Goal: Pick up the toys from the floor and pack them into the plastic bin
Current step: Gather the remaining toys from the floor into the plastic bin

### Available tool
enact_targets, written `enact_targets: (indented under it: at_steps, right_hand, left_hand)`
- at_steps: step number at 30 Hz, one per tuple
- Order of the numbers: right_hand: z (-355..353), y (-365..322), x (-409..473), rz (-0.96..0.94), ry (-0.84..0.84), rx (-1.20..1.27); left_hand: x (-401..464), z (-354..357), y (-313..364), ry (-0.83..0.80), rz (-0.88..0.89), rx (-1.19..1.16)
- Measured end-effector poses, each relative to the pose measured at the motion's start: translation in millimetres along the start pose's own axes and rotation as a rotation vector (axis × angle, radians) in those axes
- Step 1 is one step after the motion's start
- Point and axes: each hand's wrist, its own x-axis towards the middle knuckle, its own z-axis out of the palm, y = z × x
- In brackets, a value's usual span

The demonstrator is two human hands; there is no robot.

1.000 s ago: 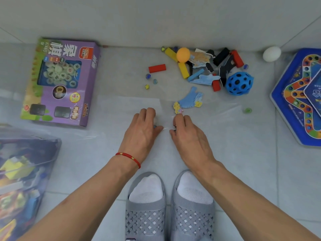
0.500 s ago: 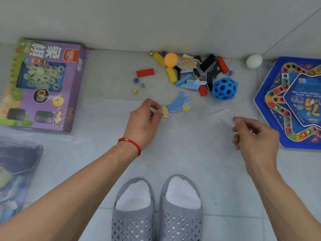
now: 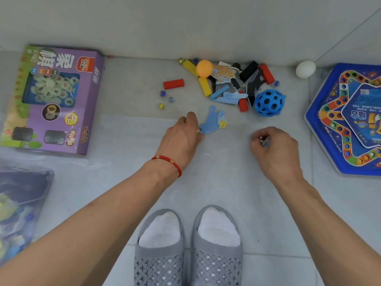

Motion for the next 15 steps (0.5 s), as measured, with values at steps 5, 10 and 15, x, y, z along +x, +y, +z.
enact_targets:
  at_steps: [5, 10, 15]
  right_hand:
    - [14.6, -47.8, 17.8, -0.393, -0.118, -0.084]
    - [25.0, -70.6, 45.9, -0.551, -0.347, -0.484]
    - [41.8, -82.5, 35.0, -0.39, -0.329, -0.633]
  left_hand:
    - [-18.4, -15.9, -23.2, -0.01, -0.312, -0.527]
    - [-34.4, -29.9, -31.8, -0.006, -0.556, -1.037]
    - [-39.2, -28.3, -31.7, -0.002, -0.603, -1.156]
